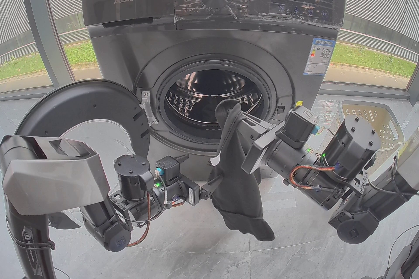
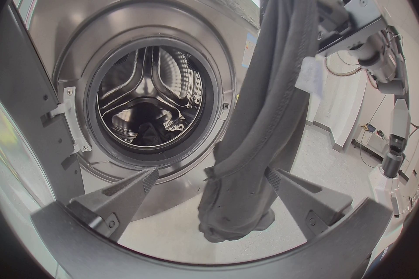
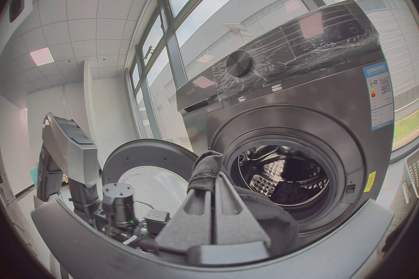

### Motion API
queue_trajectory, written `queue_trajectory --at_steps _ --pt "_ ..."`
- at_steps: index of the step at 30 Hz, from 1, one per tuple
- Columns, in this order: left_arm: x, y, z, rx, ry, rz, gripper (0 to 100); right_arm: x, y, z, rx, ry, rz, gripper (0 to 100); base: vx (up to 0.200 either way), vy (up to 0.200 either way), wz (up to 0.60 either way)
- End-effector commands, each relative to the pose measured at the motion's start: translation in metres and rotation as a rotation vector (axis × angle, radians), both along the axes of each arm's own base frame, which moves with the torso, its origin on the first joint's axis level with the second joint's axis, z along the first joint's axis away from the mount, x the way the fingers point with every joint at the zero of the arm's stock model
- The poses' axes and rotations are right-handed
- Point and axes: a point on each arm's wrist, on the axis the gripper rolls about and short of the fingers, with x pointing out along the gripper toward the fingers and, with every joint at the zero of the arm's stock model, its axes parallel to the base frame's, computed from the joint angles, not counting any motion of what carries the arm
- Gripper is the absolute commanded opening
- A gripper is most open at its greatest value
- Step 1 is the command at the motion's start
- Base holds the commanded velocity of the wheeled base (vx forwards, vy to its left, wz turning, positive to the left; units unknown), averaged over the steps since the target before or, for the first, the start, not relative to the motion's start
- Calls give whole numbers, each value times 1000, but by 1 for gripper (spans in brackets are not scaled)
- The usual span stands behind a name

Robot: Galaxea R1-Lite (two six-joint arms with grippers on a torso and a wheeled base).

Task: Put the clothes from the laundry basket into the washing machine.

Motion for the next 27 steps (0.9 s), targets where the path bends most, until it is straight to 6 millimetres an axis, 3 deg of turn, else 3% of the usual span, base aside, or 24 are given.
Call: queue_trajectory --at_steps 1,14,27 --pt "3 -2 -10 11 20 0 100 -2 3 0 -1 0 11 0 0 0 0" --pt "17 -18 -33 35 21 -24 100 -6 7 -1 -2 1 28 0 0 0 0" --pt "58 -25 -55 3 -23 25 100 -12 12 -6 -10 10 56 0 0 0 0"
